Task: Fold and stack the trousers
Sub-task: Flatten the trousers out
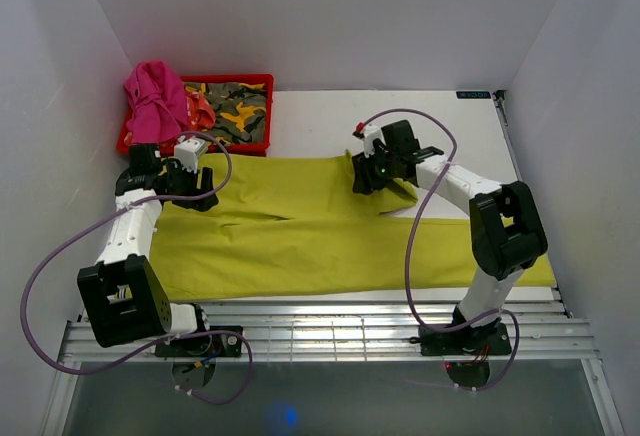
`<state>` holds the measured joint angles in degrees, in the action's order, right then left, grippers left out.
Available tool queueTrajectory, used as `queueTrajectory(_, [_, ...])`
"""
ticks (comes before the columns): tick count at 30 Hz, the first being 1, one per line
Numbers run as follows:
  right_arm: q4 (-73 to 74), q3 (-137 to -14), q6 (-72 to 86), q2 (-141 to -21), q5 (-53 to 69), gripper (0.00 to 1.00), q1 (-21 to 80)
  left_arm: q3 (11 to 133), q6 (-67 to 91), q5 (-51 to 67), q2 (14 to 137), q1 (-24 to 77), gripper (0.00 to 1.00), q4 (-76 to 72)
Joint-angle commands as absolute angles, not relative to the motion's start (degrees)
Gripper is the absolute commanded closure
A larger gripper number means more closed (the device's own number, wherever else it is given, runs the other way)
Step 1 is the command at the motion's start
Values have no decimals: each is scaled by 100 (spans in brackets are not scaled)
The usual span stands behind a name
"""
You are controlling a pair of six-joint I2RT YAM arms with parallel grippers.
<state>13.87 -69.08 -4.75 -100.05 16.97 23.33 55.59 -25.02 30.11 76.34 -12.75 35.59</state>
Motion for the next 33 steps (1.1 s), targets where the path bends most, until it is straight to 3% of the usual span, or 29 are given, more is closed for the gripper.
queueTrajectory(1, [1659, -7241, -614, -10036, 2634, 43, 2750, 5546, -2575, 3076, 7479, -1292, 25, 3586])
queueTrajectory(4, [1950, -7636, -791, -10020, 3189, 18, 2804, 5555, -2619, 3076, 7479, -1292, 25, 3612])
queueTrajectory(12, [2564, -8656, -1536, -9878, 3516, 16, 2190, 5519, -2619, 3173, 7514, -1292, 25, 3621])
queueTrajectory(17, [3716, -10114, -2679, -11107, 2375, 12, 1952, 5555, -2584, 3225, 7611, -1292, 25, 3621])
queueTrajectory(21, [4491, -11362, -3137, -12249, 2057, 17, 1820, 5537, -2540, 3252, 7638, -1301, 25, 3586])
queueTrajectory(30, [4500, -11786, -3225, -13095, 2259, 5, 1775, 5414, -2601, 3208, 7532, -1292, 25, 3595])
queueTrajectory(33, [4675, -11786, -3339, -13254, 2355, 7, 1784, 5388, -2628, 3190, 7506, -1292, 25, 3612])
